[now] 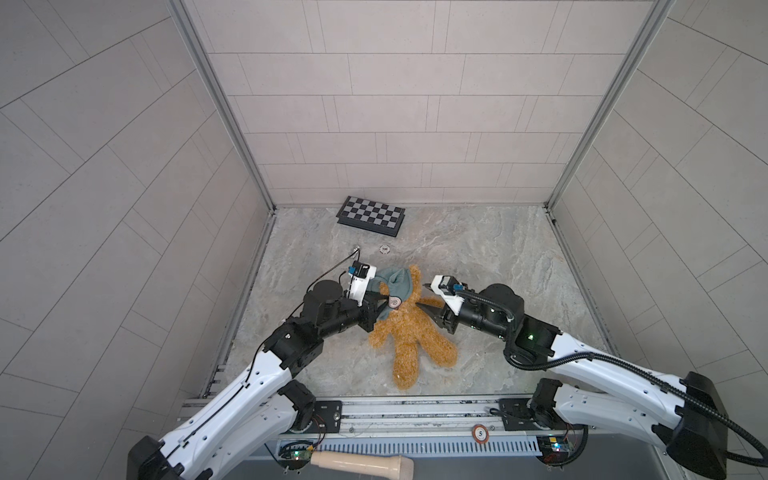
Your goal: Dress the teddy bear
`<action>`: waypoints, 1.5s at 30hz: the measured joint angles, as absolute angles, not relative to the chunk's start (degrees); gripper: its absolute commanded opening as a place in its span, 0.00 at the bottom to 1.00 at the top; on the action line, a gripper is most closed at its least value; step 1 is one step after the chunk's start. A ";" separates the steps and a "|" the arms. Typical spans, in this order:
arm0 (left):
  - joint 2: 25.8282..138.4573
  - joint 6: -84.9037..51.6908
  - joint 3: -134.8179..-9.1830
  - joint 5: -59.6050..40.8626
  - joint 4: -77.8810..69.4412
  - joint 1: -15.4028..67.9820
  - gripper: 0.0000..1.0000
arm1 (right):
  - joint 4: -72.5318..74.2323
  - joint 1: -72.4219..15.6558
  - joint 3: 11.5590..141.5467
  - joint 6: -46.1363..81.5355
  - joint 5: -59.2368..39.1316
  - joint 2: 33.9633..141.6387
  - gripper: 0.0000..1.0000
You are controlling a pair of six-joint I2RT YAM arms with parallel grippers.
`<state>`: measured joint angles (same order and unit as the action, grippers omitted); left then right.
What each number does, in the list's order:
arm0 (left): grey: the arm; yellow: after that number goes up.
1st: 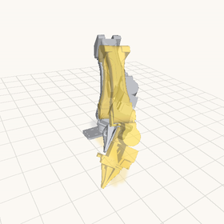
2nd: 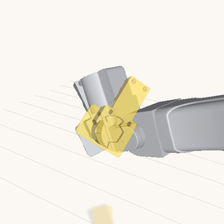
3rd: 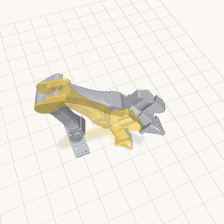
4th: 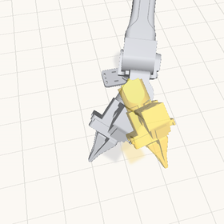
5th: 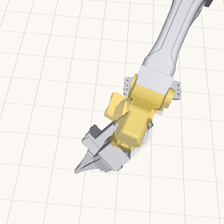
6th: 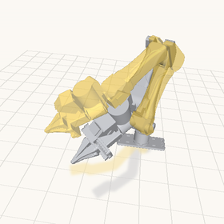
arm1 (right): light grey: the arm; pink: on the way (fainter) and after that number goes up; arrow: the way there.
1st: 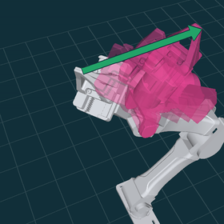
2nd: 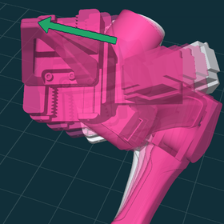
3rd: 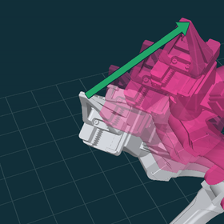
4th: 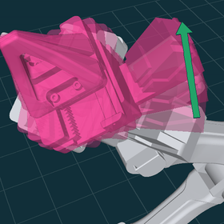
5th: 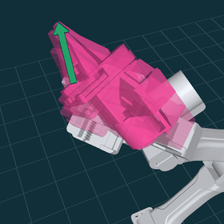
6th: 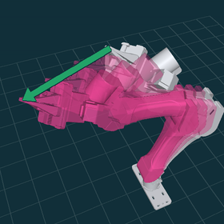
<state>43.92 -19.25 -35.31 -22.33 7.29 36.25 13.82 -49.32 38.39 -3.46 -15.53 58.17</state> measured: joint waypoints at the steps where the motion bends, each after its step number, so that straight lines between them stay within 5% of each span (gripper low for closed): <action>1: 43.79 -19.20 -35.31 -21.91 7.31 36.73 0.00 | 14.35 -49.32 39.40 -3.62 -16.19 60.03 0.55; 6: 44.07 -18.50 -35.31 -18.31 7.90 39.79 0.00 | 19.79 -49.21 39.83 -2.48 -18.63 65.82 0.53; 14: 44.66 -17.98 -35.31 -15.25 8.47 41.01 0.00 | 27.33 -49.01 38.59 1.67 -21.28 68.69 0.01; 29: 41.32 -23.83 -31.22 -15.77 6.90 39.00 0.00 | 22.81 -49.78 25.41 1.80 -10.79 58.61 0.00; 45: 39.40 -26.04 -27.73 -19.84 6.02 38.65 0.00 | 18.24 -51.05 29.78 3.64 -7.18 66.46 0.00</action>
